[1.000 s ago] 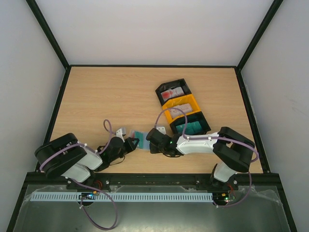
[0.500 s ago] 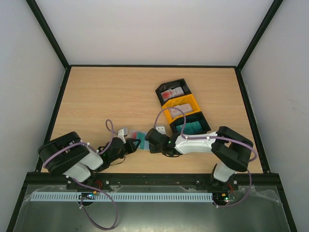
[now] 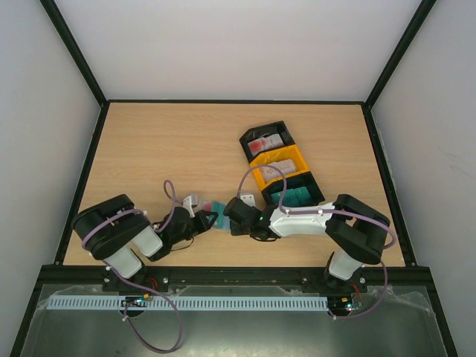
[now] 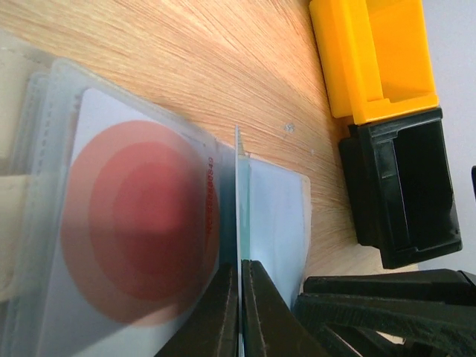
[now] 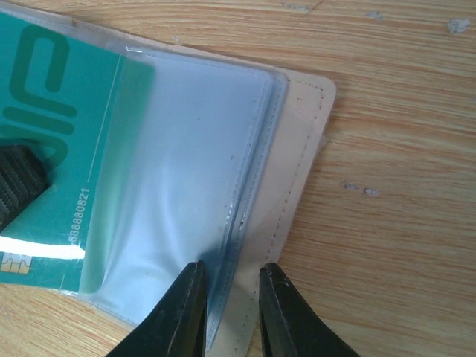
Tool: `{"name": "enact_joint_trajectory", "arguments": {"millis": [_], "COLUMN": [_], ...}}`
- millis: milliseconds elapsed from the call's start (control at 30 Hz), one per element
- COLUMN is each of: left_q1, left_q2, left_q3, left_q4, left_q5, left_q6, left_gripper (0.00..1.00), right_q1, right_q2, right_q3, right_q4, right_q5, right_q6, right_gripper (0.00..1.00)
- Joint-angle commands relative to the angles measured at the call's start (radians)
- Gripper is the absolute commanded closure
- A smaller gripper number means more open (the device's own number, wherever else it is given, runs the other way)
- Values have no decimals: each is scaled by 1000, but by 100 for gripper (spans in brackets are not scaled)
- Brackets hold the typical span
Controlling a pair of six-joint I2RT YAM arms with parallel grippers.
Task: Put the credit cards into the card holder
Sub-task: Insert the credit card into the card holder.
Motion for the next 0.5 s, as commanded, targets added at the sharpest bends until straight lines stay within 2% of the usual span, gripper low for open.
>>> {"name": "enact_joint_trajectory", "arguments": {"millis": [0,467], "left_q1": [16,11], "left_q2": [64,200], "left_q3": [27,28], "left_q4": [45,165], "left_q5": [66,152], "left_q6": [15,-16], "left_gripper": [96,93], "right_q1": [3,4], "right_q2": [43,50], "right_q3": [-2,5], "right_q4": [-46,-42], "right_q5": [9,9], "right_q6": [-14,-14], "right_gripper": [82,82]}}
